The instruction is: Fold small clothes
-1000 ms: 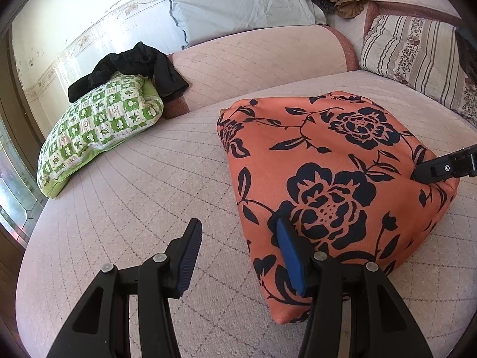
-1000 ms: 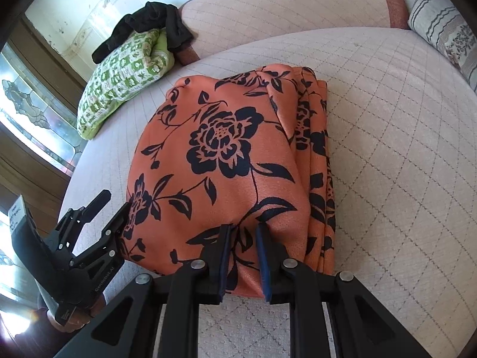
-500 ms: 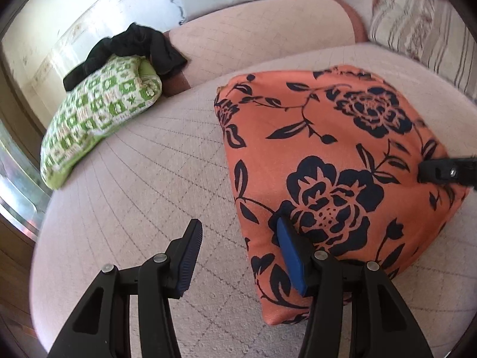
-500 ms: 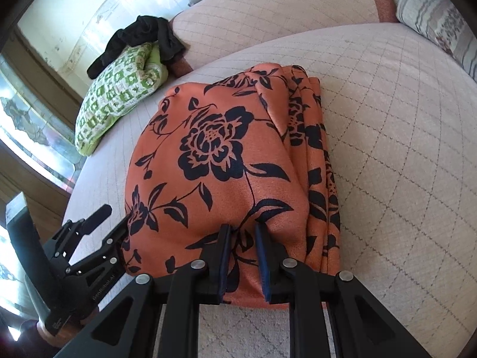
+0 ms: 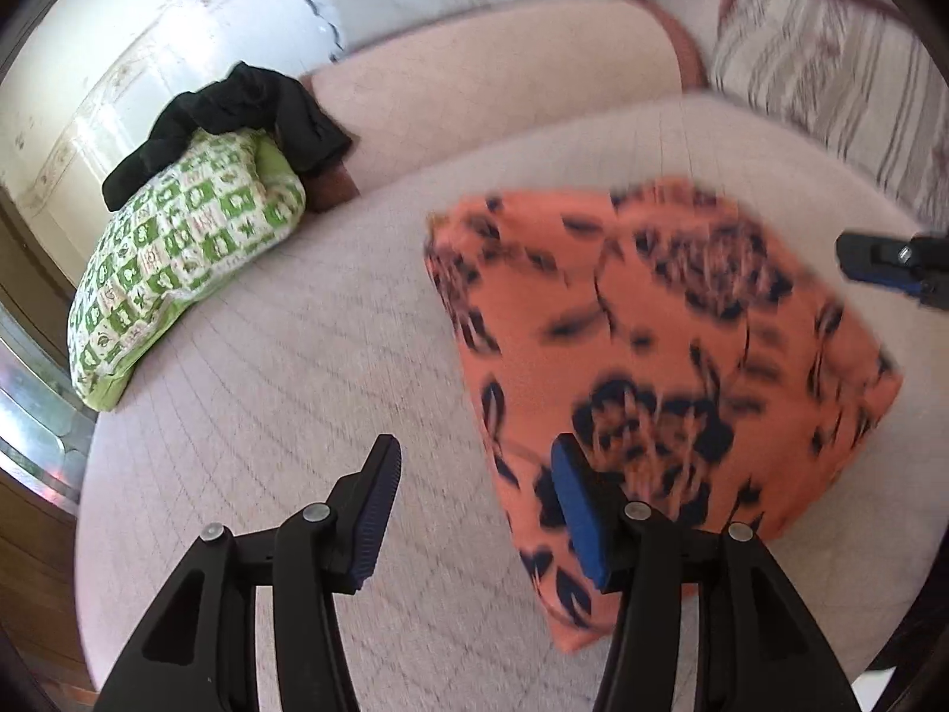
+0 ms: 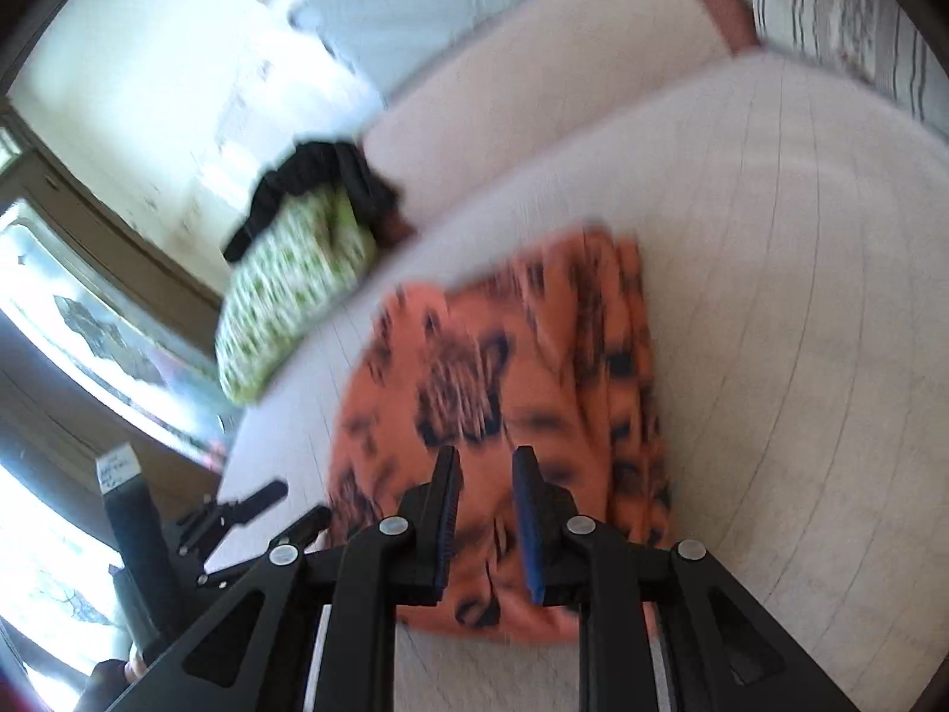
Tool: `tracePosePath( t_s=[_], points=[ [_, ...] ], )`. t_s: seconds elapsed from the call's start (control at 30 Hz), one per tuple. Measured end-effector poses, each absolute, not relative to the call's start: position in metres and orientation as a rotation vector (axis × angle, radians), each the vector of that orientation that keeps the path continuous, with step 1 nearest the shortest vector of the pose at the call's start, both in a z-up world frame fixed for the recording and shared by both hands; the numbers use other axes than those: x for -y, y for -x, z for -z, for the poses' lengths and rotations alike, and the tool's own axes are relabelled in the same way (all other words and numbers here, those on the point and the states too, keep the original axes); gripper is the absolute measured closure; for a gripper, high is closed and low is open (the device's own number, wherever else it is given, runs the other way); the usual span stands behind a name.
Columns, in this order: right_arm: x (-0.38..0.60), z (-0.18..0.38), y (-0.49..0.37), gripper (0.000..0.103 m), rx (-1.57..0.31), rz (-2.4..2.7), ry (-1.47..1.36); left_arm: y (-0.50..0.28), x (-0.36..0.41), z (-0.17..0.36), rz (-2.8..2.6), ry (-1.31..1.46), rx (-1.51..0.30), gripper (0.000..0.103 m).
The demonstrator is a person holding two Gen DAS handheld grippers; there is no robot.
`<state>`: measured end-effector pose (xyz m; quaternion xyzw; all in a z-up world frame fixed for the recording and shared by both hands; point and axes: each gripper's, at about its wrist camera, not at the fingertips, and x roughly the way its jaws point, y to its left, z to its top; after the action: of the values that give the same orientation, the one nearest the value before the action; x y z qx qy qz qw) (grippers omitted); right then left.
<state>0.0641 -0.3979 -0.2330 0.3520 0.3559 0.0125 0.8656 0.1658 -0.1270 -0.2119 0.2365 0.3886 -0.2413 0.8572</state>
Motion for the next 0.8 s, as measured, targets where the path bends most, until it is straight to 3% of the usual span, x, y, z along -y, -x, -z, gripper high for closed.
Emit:
tracePosePath(
  t_s=[0.3, 0.47, 0.8],
  points=[
    [0.399, 0.244, -0.117, 0.081, -0.746, -0.043, -0.778, -0.22, 0.172, 0.228, 0.545, -0.484, -0.872, 0.045],
    [0.405, 0.284, -0.144, 0.082, -0.815, 0.046, -0.884, -0.218, 0.191, 0.258, 0.528, -0.553, -0.867, 0.039],
    [0.393, 0.279, -0.153, 0.082, -0.813, 0.065, -0.808, -0.2, 0.188, 0.251, 0.466, -0.55, -0.834, 0.039]
  ],
)
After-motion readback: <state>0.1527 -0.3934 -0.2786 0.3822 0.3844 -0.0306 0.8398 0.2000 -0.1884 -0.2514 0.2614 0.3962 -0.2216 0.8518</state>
